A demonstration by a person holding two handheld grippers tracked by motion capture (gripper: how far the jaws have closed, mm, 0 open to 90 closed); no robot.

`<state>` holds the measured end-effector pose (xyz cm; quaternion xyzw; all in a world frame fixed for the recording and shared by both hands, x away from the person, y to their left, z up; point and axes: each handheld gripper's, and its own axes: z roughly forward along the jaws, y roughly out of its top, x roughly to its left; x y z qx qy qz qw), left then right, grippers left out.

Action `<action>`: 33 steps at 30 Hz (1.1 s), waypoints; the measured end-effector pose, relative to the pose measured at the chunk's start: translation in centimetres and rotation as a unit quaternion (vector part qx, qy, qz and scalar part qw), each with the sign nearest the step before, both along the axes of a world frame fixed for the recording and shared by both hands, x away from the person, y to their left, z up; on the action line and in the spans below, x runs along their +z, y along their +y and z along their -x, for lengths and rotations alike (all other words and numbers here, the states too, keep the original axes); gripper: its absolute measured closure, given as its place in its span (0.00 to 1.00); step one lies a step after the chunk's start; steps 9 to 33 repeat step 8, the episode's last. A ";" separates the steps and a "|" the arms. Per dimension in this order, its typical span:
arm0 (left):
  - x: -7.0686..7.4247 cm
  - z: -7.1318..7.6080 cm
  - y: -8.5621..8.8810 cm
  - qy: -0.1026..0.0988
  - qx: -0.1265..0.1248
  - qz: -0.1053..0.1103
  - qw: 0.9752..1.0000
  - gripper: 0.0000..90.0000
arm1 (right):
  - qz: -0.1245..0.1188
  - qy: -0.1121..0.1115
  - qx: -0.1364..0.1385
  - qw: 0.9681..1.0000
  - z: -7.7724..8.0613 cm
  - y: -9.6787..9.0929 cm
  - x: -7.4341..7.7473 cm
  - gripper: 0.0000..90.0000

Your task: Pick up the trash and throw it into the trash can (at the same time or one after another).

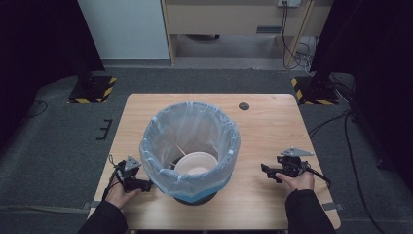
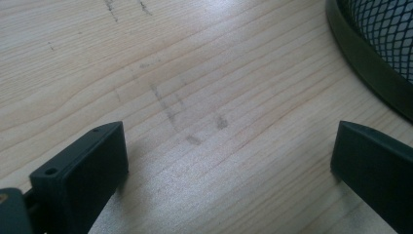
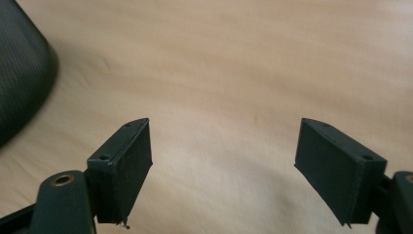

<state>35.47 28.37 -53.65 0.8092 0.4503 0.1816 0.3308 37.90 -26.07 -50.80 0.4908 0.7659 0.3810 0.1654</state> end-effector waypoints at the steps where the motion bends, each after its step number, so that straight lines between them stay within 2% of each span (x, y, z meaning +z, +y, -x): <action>1: 0.0 0.0 0.0 0.000 0.000 0.000 1.000 0.00 | 0.008 0.000 0.002 1.000 0.1 -0.2 -0.2 0.21; 5: 0.0 0.0 0.1 0.000 0.000 0.000 1.000 0.00 | 0.035 -0.002 0.001 0.999 0.3 -1.1 -0.4 0.16; 8: 0.0 0.0 0.1 0.000 0.004 0.000 1.000 0.00 | 0.040 0.006 0.001 0.999 0.2 -1.7 -0.8 0.16; 33: 0.0 0.0 0.1 0.000 0.004 0.000 1.000 0.00 | 0.040 0.006 0.001 0.999 0.2 -1.7 -0.8 0.16</action>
